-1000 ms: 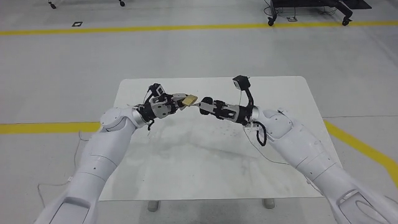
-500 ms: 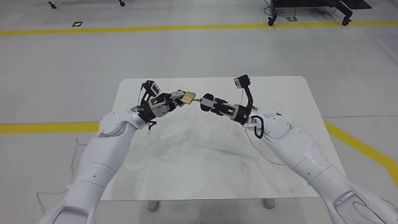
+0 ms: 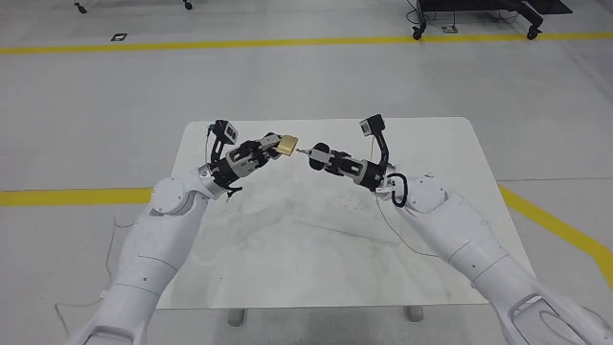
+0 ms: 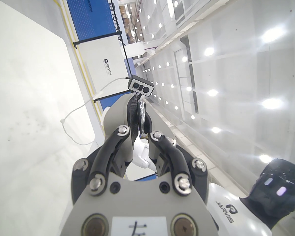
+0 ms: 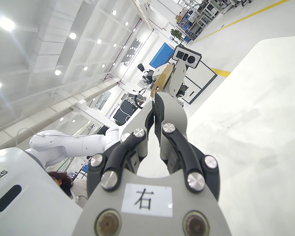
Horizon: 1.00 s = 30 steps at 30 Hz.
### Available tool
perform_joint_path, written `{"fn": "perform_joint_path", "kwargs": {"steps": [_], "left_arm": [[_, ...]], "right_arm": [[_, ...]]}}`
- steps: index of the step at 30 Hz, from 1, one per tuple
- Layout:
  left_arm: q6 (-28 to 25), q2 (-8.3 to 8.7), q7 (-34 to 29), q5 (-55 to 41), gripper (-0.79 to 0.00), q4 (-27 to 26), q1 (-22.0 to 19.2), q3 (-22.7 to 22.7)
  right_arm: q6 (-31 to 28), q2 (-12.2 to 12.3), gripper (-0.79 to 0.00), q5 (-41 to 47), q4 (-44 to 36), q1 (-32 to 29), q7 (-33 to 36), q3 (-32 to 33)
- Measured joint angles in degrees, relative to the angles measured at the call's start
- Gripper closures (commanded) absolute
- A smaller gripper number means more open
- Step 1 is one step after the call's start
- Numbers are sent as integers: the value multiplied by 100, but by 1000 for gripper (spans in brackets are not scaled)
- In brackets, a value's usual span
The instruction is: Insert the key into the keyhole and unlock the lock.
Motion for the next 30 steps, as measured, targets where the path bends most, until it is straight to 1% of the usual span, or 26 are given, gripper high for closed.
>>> {"fn": "perform_joint_path", "kwargs": {"steps": [7, 19, 30], "left_arm": [[-75, 10, 144, 207, 0, -160, 96, -29], [-237, 14, 334, 543, 0, -293, 176, -41], [-609, 24, 807, 1213, 0, -462, 270, -48]], "right_arm": [[45, -55, 0, 271, 109, 14, 304, 57], [207, -137, 0, 170, 240, 6, 324, 163], [356, -173, 0, -172, 196, -49, 217, 299]]}}
